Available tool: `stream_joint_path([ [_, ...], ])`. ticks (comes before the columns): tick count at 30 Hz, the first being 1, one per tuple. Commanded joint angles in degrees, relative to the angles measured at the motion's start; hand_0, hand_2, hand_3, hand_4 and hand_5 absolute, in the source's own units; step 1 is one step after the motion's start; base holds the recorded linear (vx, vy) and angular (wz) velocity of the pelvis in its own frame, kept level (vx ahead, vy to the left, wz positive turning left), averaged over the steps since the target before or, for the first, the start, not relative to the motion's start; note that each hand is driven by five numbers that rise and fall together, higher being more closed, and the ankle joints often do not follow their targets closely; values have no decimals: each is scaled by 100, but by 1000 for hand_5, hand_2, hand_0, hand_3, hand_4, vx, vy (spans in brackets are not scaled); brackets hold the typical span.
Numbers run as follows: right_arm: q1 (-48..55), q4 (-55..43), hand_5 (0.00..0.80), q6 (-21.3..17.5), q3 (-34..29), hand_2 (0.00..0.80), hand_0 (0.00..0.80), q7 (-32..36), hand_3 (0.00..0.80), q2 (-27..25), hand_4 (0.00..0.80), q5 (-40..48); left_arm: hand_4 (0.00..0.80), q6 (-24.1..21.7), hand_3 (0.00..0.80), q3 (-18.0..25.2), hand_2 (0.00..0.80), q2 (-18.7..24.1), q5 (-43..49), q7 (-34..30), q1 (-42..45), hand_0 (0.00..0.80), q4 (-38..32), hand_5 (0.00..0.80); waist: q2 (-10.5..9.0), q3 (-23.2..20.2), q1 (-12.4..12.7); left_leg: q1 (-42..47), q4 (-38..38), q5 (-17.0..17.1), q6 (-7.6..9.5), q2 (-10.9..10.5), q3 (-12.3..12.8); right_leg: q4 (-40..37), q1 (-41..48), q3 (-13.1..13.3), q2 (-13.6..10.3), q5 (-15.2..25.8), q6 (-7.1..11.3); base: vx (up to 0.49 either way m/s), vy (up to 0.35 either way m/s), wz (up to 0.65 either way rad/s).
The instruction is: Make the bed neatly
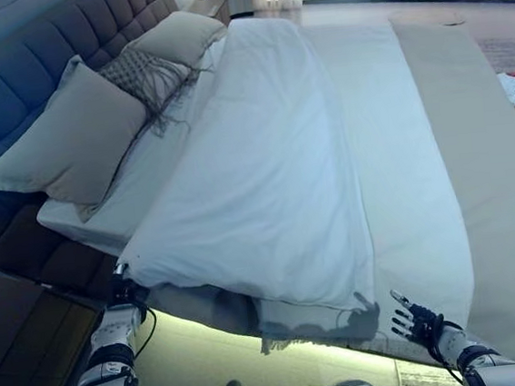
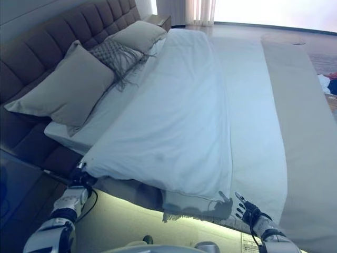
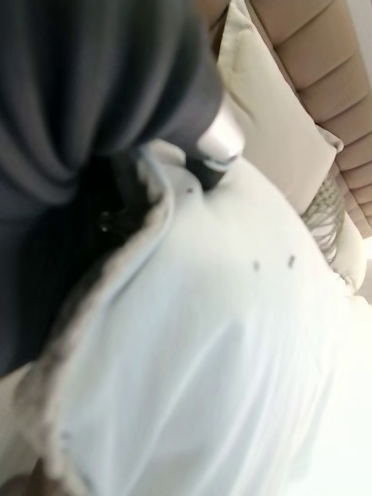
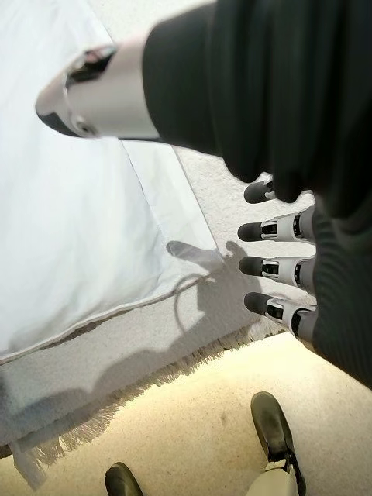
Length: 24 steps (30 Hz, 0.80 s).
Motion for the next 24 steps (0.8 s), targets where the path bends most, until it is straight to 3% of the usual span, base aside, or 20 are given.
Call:
stream_joint_path([
  [1,-23,318,0,-119,-12,0,0,-30,0,-202,0,210,800,-759,800,1421,800,1202,-605,-214,848,800,126,800,18,-422,845,-14,438,-600,223,-287,-135,388,-451,328,-428,299,114,-71,-19,1],
  [12,3,321,0,-115,-50,0,0,-24,0,-152,0,130,800,-835,800,1594,800,1326,-562,-21,1077,800,83,800,-47,-404,1062,48,192,-552,337,-364,-254,236,-418,191,-451,417,201,-49,25,1],
  [17,-38,364,0,-88,9,0,0,-48,0,-186,0,68,800,-480,800,1730,800,1663,-349,-200,1083,800,156,800,-27,-411,1136,78,127,-563,407,-449,-331,182,-413,177,-483,464,237,-38,72,0],
  [24,11,311,0,-151,152,0,0,18,0,-146,0,13,800,-202,800,1410,800,1964,59,-137,798,800,70,800,-5,-412,1121,85,125,-595,473,-490,-248,179,-433,171,-578,525,312,-23,71,3],
])
